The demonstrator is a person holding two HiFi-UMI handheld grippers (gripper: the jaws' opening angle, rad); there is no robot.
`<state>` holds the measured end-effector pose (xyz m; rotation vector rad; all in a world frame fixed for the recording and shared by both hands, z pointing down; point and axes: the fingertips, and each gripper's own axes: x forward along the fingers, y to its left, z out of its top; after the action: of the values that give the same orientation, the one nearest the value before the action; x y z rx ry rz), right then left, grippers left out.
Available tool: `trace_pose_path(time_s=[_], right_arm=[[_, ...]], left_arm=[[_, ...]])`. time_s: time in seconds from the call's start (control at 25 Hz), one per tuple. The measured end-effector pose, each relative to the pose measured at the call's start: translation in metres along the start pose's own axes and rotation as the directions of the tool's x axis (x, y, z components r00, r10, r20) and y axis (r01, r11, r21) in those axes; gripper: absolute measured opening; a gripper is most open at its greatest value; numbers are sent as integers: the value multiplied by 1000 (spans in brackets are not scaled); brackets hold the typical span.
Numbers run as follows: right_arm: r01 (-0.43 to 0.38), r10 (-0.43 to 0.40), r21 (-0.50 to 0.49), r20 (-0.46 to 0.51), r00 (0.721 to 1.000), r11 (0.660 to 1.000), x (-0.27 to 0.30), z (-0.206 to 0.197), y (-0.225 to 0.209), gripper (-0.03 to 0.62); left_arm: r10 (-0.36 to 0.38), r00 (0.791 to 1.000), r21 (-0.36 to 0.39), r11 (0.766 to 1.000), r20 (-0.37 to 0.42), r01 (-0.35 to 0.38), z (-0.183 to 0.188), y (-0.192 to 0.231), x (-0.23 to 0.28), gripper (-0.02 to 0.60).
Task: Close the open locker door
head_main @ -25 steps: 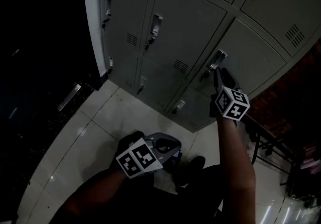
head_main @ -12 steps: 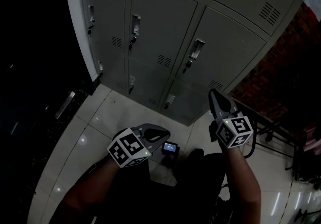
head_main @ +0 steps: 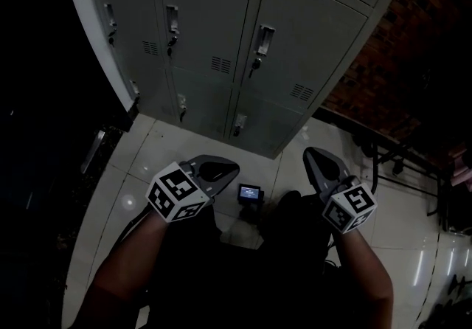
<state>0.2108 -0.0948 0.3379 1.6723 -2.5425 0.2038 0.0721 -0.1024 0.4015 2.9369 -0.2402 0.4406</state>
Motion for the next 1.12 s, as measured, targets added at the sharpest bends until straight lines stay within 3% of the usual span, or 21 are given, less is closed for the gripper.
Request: trace_pose_path(time_s=[0.08, 0.28, 0.44, 1.12], right_arm=[[-27, 27, 43, -6, 1000, 999, -9, -15, 7, 7], [-52, 55, 38, -69, 996, 998, -23, -48, 10, 3], [-95, 98, 54, -45, 994, 994, -28, -50, 16, 3], [-124, 127, 58, -55, 990, 991, -32, -54, 16, 2]], left_arm=[[-6, 1000, 2, 1000, -3, 6, -1, -2, 2, 12], [-20, 1000, 19, 1000, -15, 21, -1, -7, 12, 12], [-29, 999, 22, 999, -24, 30, -1, -11, 19, 12], [-19, 999, 19, 1000, -45, 20, -4, -8, 18, 12]])
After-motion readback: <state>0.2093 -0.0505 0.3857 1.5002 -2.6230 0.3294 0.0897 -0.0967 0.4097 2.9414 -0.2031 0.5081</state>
